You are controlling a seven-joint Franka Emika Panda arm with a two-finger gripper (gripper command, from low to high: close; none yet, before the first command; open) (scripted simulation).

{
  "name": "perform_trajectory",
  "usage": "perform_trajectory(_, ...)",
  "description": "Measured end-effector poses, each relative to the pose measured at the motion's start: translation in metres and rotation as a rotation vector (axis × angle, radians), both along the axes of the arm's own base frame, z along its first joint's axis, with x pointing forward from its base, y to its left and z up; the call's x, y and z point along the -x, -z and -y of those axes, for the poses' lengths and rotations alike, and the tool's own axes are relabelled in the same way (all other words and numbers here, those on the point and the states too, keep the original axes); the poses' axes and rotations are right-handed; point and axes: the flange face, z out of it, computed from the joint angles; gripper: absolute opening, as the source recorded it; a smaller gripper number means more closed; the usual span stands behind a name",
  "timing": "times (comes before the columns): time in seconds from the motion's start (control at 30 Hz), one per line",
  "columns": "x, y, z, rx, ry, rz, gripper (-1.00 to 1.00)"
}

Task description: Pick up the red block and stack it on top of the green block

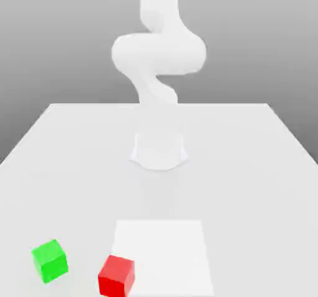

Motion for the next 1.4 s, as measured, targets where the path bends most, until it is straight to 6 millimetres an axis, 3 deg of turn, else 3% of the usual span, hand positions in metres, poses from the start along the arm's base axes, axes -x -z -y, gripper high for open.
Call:
perform_trajectory(0.2,-0.068,0.099,0.016,-0.018,0.061,-0.173,0.0)
perform_trajectory(0.43,-0.112,0.225,0.038,-0.044,0.13,-0.369,0.0)
perform_trajectory(0.6,-0.122,0.32,0.055,-0.069,0.182,-0.508,0.0)
perform_trajectory(0.8,-0.109,0.434,0.069,-0.101,0.238,-0.675,0.0)
perform_trajectory(0.97,-0.103,0.508,0.072,-0.111,0.253,-0.721,0.0)
perform_trajectory(1.0,-0.102,0.522,0.072,-0.111,0.254,-0.722,-1.0)
perform_trajectory(1.23,-0.102,0.525,0.072,-0.111,0.254,-0.722,-1.0)
perform_trajectory(1.4,-0.1,0.47,0.079,-0.119,0.279,-0.721,-1.0)
